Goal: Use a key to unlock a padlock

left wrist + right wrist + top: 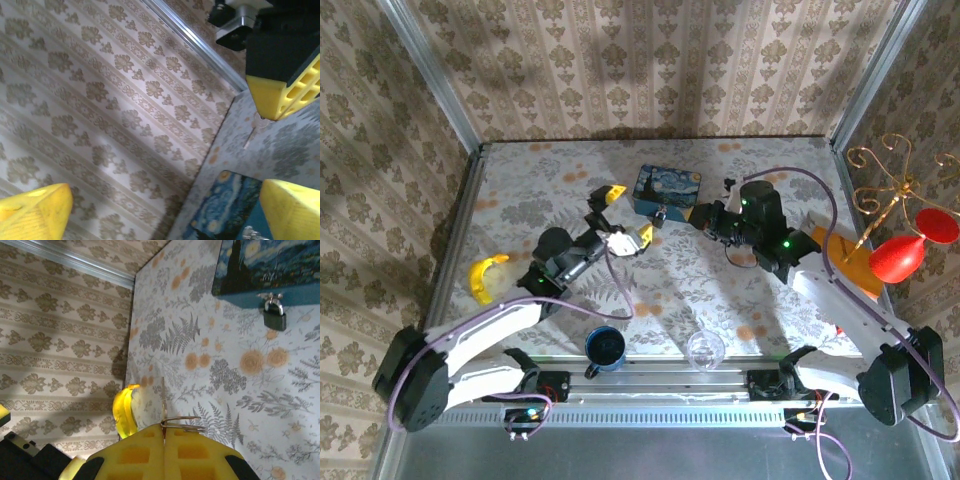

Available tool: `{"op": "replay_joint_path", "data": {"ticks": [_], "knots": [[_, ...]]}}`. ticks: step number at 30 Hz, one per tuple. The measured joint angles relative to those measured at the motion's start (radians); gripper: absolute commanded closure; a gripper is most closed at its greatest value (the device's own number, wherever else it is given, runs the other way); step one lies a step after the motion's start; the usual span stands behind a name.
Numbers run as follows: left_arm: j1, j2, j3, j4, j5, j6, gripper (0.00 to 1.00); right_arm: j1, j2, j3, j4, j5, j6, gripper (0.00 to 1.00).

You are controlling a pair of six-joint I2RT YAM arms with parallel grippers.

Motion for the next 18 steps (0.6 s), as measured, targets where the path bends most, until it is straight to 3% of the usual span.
{"op": "replay_joint_path", "data": {"ticks": [5,11,18], "knots": [[0.121,-0.093,0.038,-0.200,0.103,-0.314,0.09,-0.018,-0.037,-0.031,0.063,-0.017,-0.058,1.00],[0.306,-0.013,0.186,-0.306,0.318,-0.841,0.17,-0.020,-0.042,-0.072,0.179,-0.104,-0.162,1.00],[0.332,0.133,0.221,-0.234,0.548,-1.323,0.26,-0.020,-0.023,-0.170,0.365,-0.177,-0.206,1.00]]}}
